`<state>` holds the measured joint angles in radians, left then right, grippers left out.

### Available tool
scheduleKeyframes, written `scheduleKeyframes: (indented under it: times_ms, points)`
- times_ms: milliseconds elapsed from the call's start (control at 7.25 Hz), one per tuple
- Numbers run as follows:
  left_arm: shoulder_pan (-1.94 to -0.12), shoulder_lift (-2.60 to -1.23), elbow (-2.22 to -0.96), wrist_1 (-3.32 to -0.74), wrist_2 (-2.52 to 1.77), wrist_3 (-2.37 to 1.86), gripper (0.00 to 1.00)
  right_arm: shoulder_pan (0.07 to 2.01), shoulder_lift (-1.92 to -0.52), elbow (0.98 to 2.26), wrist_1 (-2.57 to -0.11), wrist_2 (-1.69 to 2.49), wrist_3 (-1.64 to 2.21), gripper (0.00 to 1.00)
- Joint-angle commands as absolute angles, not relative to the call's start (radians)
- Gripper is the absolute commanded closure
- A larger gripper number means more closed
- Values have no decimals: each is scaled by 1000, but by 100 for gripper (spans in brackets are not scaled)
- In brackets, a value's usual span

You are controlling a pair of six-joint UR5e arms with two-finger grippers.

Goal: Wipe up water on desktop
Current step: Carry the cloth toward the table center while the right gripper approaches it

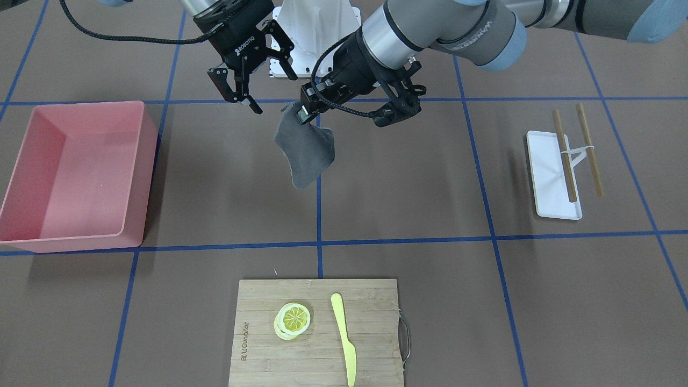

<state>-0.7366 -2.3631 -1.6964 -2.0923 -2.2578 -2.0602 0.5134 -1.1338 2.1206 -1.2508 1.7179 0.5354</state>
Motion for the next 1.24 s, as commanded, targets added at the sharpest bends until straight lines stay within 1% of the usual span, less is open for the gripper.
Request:
scheduleKeyframes:
  times_ms: [0,276,414,690,828,1103]
  points:
    - [-709,-2362,-1726,-2091,-2263,-2068,100,512,-1134,2117,-1249,1706,535,3]
    - [-689,-2364,-1779,-2008,-2279,-2069,100,514,-1134,2112,-1249,1706,535,6]
    - [-680,-2364,-1781,-2003,-2278,-2069,100,514,-1134,2112,-1249,1706,535,14]
    - [-680,-2358,-1769,-2003,-2278,-2063,100,515,-1134,2114,-1249,1707,537,33]
    - [-680,-2358,-1766,-2003,-2276,-2063,100,515,-1134,2114,-1250,1707,537,36]
    - [-680,-2358,-1766,-2005,-2278,-2063,100,515,-1134,2114,-1250,1707,560,62]
